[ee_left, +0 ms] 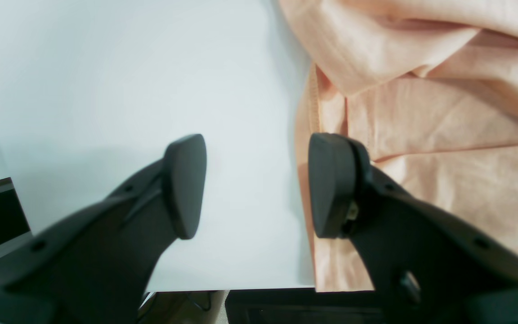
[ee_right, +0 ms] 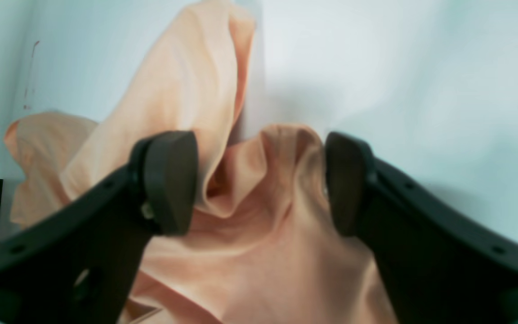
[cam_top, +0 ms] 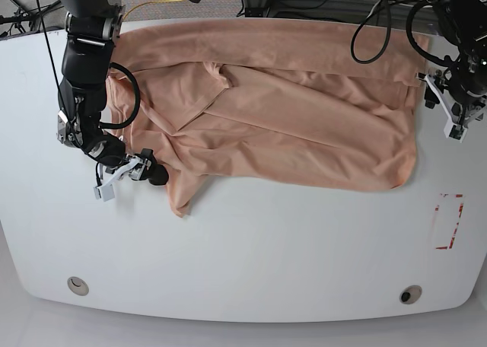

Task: Fold the T-shirt properly
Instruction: 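Move both grippers to the shirt corners and grasp them, then pull the grasped corners taut between both grippers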

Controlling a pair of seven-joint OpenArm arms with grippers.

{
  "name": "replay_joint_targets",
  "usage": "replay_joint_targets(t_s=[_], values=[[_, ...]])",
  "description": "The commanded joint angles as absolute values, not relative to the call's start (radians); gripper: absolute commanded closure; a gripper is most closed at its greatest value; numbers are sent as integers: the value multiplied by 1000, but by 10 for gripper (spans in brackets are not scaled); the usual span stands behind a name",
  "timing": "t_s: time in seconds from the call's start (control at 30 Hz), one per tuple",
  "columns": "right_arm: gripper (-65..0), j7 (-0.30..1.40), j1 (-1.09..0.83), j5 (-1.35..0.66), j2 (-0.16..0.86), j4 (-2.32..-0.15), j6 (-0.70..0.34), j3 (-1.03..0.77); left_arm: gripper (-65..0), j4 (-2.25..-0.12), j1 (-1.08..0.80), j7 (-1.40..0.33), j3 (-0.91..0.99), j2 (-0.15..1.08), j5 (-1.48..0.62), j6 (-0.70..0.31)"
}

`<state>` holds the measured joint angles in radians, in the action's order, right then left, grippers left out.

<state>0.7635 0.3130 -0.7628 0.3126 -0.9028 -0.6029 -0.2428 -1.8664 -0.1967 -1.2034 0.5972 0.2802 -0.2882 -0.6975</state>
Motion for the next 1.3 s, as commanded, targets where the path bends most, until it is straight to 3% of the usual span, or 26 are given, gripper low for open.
replay_joint_targets(t_s=[0.0, 0.13, 0.37, 0.4, 0.5, 0.73, 1.27], values=[[-417, 802, 317, -730, 321, -912, -588, -242, -339, -1879, -186, -1187, 601, 295, -292, -698], [-365, 799, 315, -727, 312, -912, -590, -240, -339, -1870, -154, -1187, 601, 295, -292, -698], [-25, 794, 332, -727, 315, -912, -585, -191, -343, -1761, -74, -1187, 602, 294, -292, -698], [0, 796, 338, -727, 315, -912, -585, -191, -343, -1730, -54, -1187, 602, 294, -292, -698], [-3, 797, 340, -727, 315, -912, -585, -191, -360, -1661, -2, -1187, 602, 292, -292, -698], [0, 797, 341, -727, 315, -912, -585, -191, -501, -1491, 166, -1178, 602, 271, -297, -679], [0, 796, 340, -727, 315, -912, -585, -196, -500, -1076, 360, -951, 539, 262, -294, -644]])
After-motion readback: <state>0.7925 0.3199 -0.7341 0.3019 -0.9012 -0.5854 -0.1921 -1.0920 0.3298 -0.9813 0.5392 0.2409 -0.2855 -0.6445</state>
